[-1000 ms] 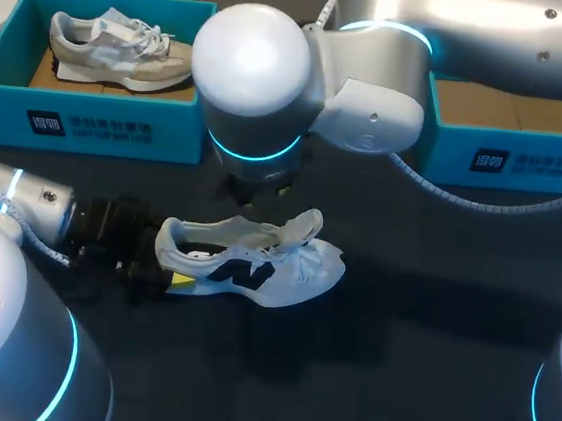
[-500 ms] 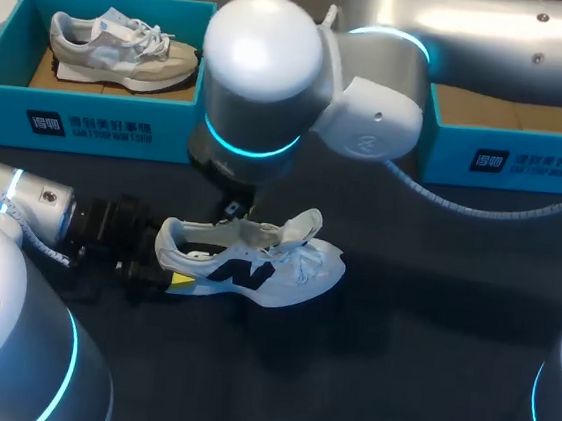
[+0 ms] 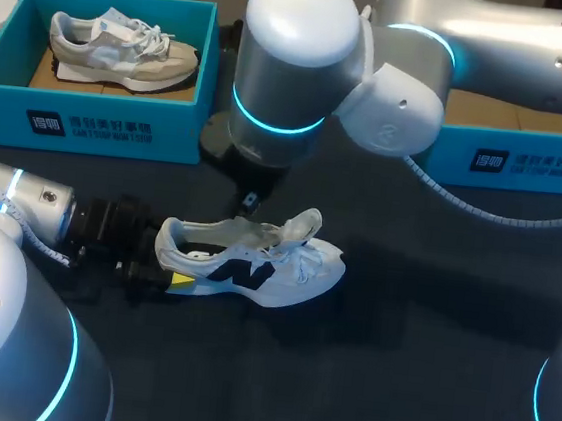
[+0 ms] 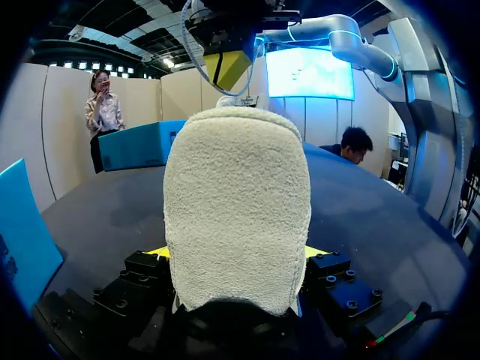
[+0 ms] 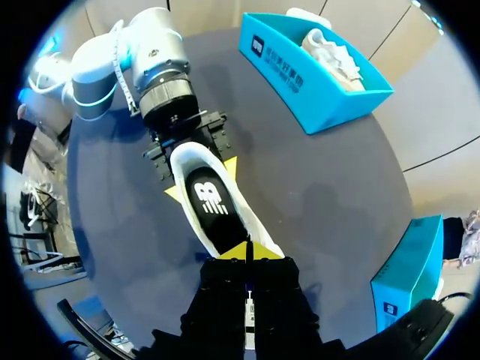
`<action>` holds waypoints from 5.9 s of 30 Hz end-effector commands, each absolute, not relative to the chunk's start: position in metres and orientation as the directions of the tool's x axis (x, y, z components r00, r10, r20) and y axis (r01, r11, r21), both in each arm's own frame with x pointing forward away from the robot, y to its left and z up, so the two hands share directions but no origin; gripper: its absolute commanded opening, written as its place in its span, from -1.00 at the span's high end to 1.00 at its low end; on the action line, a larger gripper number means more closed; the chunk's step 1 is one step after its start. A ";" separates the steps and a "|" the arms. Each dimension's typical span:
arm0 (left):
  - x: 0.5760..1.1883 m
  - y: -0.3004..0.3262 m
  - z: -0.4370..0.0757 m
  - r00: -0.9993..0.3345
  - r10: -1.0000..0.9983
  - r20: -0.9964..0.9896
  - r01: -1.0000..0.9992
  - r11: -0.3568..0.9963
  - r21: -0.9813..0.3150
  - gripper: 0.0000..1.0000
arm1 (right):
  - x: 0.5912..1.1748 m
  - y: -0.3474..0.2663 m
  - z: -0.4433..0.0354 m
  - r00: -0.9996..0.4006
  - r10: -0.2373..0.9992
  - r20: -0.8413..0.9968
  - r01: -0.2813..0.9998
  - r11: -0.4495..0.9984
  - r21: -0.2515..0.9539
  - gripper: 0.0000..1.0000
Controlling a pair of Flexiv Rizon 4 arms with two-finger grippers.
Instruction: Take the shoe out of the shoebox, open the shoe tongue, remove and reinsert the insole, then place the shoe into the shoebox
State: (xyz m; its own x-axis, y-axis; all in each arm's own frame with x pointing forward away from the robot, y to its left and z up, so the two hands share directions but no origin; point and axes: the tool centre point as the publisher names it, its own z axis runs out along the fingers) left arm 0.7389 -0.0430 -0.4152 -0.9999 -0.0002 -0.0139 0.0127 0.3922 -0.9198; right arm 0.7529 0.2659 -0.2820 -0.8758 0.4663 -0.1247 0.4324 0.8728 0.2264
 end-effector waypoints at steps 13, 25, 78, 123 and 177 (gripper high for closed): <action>0.739 -0.043 -0.416 -1.000 -0.001 -0.015 0.013 0.393 -0.920 1.00 | 0.763 0.282 -0.310 -0.916 0.369 -0.158 0.354 0.928 0.117 1.00; 0.739 -0.043 -0.416 -1.000 -0.001 -0.015 0.013 0.393 -0.920 1.00 | 0.766 0.290 -0.314 -0.923 0.347 -0.170 0.346 0.938 0.037 1.00; 0.739 -0.043 -0.416 -1.000 -0.001 -0.015 0.013 0.393 -0.920 1.00 | 0.748 0.268 -0.389 -0.981 0.168 -0.100 0.176 0.981 -0.077 1.00; 0.739 -0.043 -0.416 -1.000 -0.001 -0.015 0.013 0.393 -0.920 1.00 | 0.740 0.291 -0.458 -0.983 0.183 0.012 0.183 0.983 0.032 0.90; 0.739 -0.043 -0.416 -1.000 -0.001 -0.015 0.013 0.393 -0.920 1.00 | 0.744 0.247 -0.345 -0.999 0.049 0.006 0.049 0.999 0.018 1.00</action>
State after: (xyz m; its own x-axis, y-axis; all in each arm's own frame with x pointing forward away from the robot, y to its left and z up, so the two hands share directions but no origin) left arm 0.7386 -0.0439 -0.4151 -0.9999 0.0000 -0.0143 0.0132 0.3913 -0.9202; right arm 0.7454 0.2581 -0.3521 -0.9987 0.0496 0.0136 0.0497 0.9988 0.0035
